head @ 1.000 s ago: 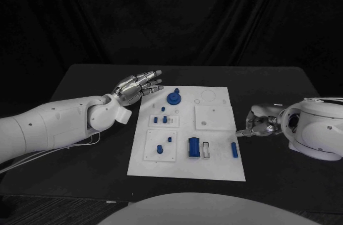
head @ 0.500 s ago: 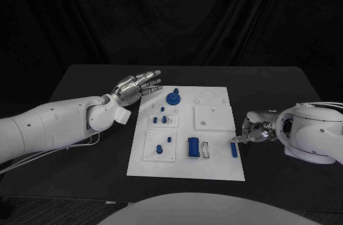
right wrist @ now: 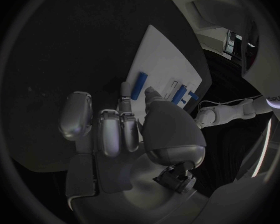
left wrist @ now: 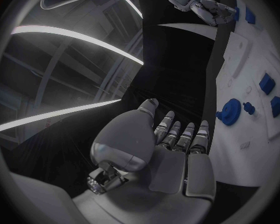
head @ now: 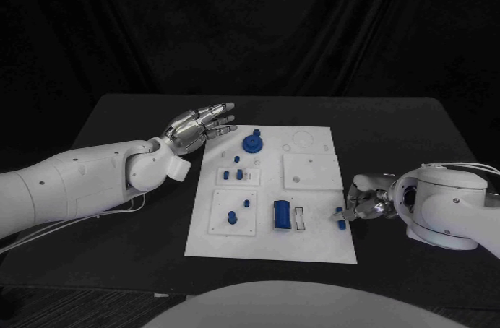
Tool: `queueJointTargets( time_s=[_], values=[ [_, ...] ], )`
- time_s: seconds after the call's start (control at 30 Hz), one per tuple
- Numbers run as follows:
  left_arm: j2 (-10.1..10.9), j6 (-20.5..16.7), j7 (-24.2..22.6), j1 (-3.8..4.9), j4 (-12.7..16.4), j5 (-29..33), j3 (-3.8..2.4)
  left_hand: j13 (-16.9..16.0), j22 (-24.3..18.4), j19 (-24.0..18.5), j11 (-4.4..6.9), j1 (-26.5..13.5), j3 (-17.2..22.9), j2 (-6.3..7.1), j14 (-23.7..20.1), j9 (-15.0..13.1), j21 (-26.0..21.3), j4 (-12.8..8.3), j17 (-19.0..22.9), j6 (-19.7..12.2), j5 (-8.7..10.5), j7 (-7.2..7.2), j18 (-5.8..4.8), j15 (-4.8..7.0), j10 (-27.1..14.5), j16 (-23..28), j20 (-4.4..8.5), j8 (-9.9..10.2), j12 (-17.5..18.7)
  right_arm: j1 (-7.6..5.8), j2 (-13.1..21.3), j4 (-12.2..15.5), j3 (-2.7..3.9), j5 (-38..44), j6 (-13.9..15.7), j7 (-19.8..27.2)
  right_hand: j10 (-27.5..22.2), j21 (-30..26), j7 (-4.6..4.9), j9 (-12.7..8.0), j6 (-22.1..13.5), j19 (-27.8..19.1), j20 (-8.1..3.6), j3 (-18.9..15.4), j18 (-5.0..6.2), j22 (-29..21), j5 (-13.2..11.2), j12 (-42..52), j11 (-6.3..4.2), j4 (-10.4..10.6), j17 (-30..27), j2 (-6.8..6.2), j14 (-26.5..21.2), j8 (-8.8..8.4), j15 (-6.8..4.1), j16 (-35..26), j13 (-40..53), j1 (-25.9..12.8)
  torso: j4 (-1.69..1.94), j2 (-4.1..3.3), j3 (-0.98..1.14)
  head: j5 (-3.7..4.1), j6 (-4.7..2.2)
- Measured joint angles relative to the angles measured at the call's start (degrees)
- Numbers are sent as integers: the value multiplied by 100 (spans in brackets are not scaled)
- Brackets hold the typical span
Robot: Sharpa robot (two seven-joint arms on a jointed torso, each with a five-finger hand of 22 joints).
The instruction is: Assemble the parts on the task board
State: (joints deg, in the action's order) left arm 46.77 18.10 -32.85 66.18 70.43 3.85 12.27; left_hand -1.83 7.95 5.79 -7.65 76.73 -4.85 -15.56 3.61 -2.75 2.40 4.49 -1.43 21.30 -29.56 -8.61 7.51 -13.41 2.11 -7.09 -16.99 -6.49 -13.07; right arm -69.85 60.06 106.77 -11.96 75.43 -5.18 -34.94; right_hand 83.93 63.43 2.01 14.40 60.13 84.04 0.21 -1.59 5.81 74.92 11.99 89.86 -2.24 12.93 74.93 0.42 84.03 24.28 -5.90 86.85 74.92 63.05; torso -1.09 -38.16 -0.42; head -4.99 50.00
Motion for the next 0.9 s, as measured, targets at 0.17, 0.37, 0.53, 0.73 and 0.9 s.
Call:
queueJointTargets(
  time_s=[0.17, 0.37, 0.53, 0.73, 0.9],
  values=[
    [0, 1, 0, 0, 3, 0, 0, 0, 0, 0, 0, 0, 7, 0, 0, 0, 0, -7, 0, 0, 0, 0, 0, 0, 0, 0, 0, 0, 0, 79, -54, -40, 15, -9, 80, 1, 0, -92, 23, 85, 32, -24, 24, 57, 0, 0, 206, 0, 0, -202, 0, -4, -9, -100, 8, 0, 0, 229, -2, 1, -1, -7, 0],
    [-3, 1, 0, 0, 3, 0, 0, 0, 0, 0, 0, 0, 7, 0, 0, 0, 0, -7, 0, 0, 0, 0, 0, 0, 0, 0, 0, 0, 1, 141, -122, -68, 39, -3, 156, 9, 0, -205, 14, 166, 96, -41, 41, 194, 0, 0, 626, 0, 0, -491, -1, -18, -9, -153, 8, -32, 0, 569, 1, 4, -2, 1, 0],
    [-3, 1, 0, 0, 2, 0, 0, 1, 0, 0, 0, 0, 7, 0, 0, 0, 0, -7, 1, 0, 0, 0, 0, 0, 0, 0, 0, 0, 1, 174, -174, -85, 54, -2, 193, 28, 4, -334, 111, 669, -2, -64, 64, 428, 0, 0, 950, 0, 46, -820, -1, -47, -10, -154, 30, -79, -1, 960, 2, 4, -1, -15, 0],
    [0, 1, 0, 0, -1, 0, 0, 1, 0, 0, 0, 0, 7, 0, 0, 1, 0, -7, 0, 0, 0, 0, 0, 0, 0, 0, 0, 0, 2, 190, -183, -92, 59, -6, 227, 60, 10, -397, 172, 968, -12, -113, 113, 602, 0, -1, 1618, 0, 155, -646, -1, -88, -2, -154, 124, -79, -1, 1023, 3, 3, 3, -29, 0],
    [0, 1, 2, 0, -3, 0, 0, 1, 0, 0, 0, 0, 7, 0, 0, 1, 0, -7, 1, 0, 0, 0, 0, 0, 0, 0, 0, 0, 3, 200, -168, -91, 58, -6, 271, 73, 12, -398, 226, 1003, 39, -112, 154, 1012, 1, -1, 1855, 0, 196, -621, -1, -230, 0, -156, 162, -79, -1, 706, 2, -1, 5, -37, 0]
  ],
)
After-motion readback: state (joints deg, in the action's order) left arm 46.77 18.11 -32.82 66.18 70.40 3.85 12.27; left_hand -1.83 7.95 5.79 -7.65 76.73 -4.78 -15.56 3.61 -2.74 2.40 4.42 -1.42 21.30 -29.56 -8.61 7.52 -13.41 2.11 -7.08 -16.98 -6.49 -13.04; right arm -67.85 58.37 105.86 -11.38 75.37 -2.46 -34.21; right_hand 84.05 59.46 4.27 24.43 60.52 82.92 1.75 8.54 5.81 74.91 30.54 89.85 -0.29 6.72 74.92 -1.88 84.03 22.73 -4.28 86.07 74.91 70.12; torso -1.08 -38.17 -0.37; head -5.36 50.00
